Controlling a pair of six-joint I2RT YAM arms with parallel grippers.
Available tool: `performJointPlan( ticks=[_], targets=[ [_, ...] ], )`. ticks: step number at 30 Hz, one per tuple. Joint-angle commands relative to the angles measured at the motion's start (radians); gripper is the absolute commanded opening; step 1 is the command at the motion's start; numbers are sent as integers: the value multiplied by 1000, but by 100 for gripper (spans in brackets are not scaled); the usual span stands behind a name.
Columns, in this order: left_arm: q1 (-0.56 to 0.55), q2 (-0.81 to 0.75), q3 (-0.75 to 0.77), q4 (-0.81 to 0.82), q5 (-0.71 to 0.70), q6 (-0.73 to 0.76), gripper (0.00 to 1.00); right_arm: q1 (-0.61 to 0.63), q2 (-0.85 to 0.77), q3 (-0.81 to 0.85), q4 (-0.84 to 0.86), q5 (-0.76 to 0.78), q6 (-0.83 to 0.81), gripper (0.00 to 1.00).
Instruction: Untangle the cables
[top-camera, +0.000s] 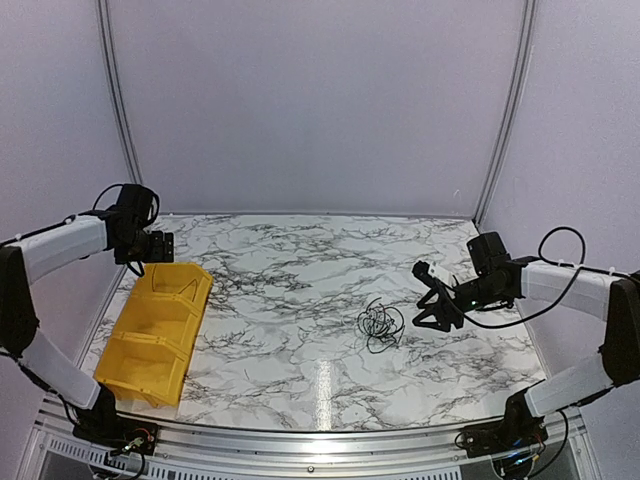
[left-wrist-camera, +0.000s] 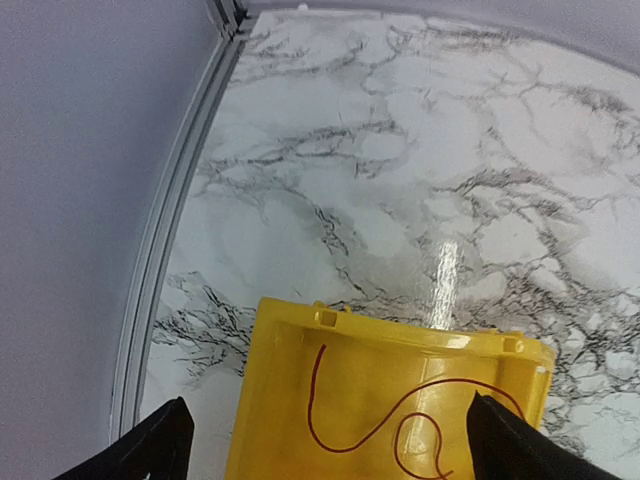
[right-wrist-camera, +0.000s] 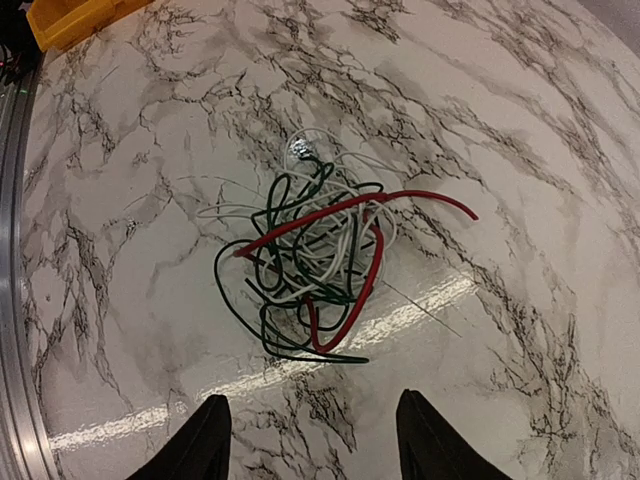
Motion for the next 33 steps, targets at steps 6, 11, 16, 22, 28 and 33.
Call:
performJointPlan(
  ticks=[6,11,16,22,28,33],
  targets=[
    [-55,-290,-11,2,6,13,99,-2,-44,27,24,-5,13,57],
    [-150,-351,-28,104,79,45,99,-22,8,49,41,56,56,56],
    [-402,-393,35,157,-217,86,99,-24,11,95,-40,10,42,56],
    [-432,-419,-206,400,-271,-73,99,-20,12,79,30,32,71,53],
    [-513,-410,-254,567,49,-185,92,-20,82,143,-10,-39,54,51],
    [-666,-292,-185,501,154,-192,74,-5,176,180,-14,-71,96,48]
  ],
)
